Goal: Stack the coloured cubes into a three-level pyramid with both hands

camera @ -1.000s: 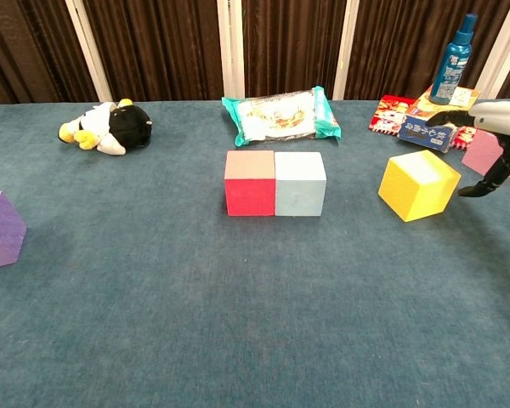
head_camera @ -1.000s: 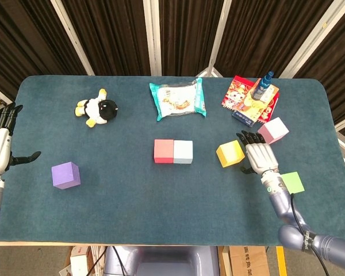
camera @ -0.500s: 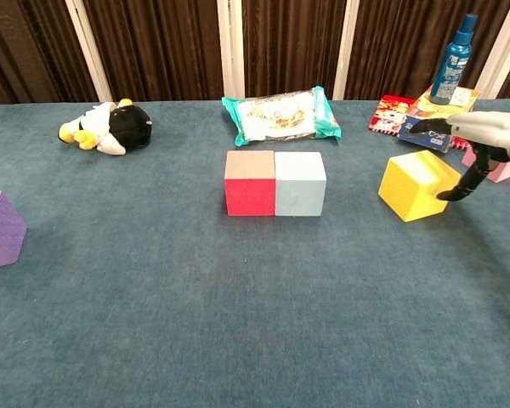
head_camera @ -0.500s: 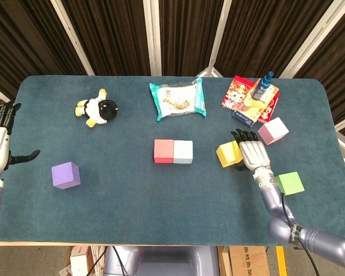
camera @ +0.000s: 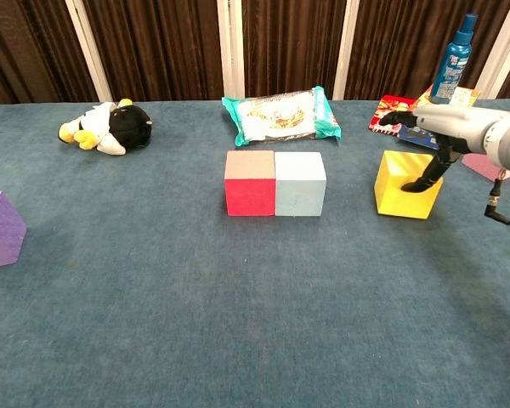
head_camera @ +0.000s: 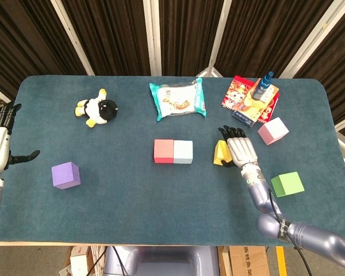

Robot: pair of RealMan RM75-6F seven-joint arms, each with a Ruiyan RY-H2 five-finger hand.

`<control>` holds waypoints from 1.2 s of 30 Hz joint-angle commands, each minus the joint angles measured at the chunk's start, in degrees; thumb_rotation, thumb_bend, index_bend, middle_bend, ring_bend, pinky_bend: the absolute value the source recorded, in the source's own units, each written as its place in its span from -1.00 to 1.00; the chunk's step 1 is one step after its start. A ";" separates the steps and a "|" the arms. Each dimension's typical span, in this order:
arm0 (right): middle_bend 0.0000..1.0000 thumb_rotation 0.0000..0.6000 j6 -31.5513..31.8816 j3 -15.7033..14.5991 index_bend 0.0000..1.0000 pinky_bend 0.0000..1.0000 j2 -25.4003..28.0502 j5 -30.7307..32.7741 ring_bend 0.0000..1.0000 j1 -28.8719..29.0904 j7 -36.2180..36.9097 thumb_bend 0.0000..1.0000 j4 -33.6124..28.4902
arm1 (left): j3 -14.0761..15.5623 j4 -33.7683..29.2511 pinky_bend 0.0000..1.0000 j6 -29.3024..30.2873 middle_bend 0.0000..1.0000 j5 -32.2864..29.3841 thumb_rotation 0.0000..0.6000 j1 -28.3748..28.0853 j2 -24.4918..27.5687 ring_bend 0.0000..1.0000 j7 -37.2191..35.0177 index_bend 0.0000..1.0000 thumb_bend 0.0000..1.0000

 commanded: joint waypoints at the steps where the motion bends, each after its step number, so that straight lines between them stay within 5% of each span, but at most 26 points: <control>1: -1.00 1.00 -0.97 0.01 -1.00 -1.00 0.52 2.52 -1.00 0.62 -0.95 -0.48 -0.73 | -0.13 0.02 -1.00 -0.39 -1.00 -0.06 1.00 0.06 0.04 -1.00 -0.18 -1.00 -0.85; 11: -0.85 1.00 -4.16 -0.83 -1.00 -1.00 3.44 12.35 -0.97 2.15 -2.65 -0.48 -3.52 | -0.28 -0.16 -0.99 -1.11 -1.00 0.03 1.00 0.22 -0.05 -1.00 0.05 -1.00 -0.85; 20: -0.13 1.00 -3.38 -1.63 -1.00 -1.00 4.04 14.85 -0.31 2.94 -2.36 -0.47 -3.82 | -0.39 -0.26 -1.00 -1.28 -1.00 0.06 1.00 0.31 -0.38 -1.00 0.52 -1.00 -0.85; 30: -0.10 1.00 -2.73 -0.98 -1.00 -1.00 4.72 11.31 -0.28 3.00 0.70 -0.46 -4.13 | -0.74 -0.32 -1.00 -1.07 -1.00 0.37 1.00 0.51 -0.54 -1.00 0.58 -1.00 -0.85; 36: -0.10 1.00 -7.49 -0.53 -1.00 -1.00 5.77 5.00 -0.28 4.79 3.11 -0.46 -1.85 | -0.72 -0.14 -1.00 -1.29 -1.00 0.49 1.00 0.52 -0.75 -1.00 0.76 -1.00 -0.85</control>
